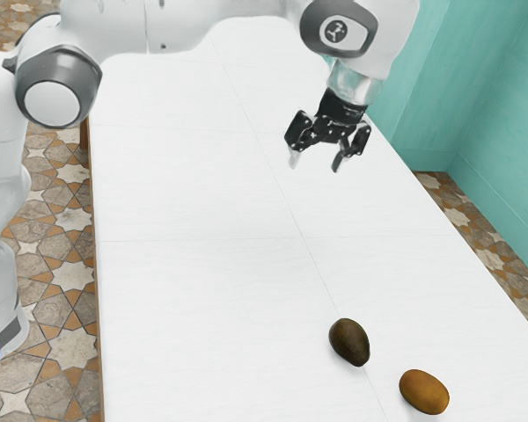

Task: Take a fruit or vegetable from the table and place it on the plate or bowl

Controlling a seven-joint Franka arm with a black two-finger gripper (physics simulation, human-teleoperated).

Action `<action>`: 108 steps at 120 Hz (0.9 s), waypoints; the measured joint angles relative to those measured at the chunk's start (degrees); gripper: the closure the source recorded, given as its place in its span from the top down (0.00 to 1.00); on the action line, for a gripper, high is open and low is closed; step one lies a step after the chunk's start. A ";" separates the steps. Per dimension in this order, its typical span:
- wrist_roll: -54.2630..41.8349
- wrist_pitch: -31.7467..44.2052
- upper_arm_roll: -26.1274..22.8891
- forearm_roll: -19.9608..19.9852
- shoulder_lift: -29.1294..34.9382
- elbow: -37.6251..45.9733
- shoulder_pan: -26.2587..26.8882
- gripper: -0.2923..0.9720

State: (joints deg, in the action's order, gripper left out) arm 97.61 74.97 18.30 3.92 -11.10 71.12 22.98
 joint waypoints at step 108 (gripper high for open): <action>10.57 14.99 -32.19 4.21 -18.68 -15.38 -12.89 0.77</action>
State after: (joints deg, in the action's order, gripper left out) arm 108.18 89.97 -13.89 8.13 -29.78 55.74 10.09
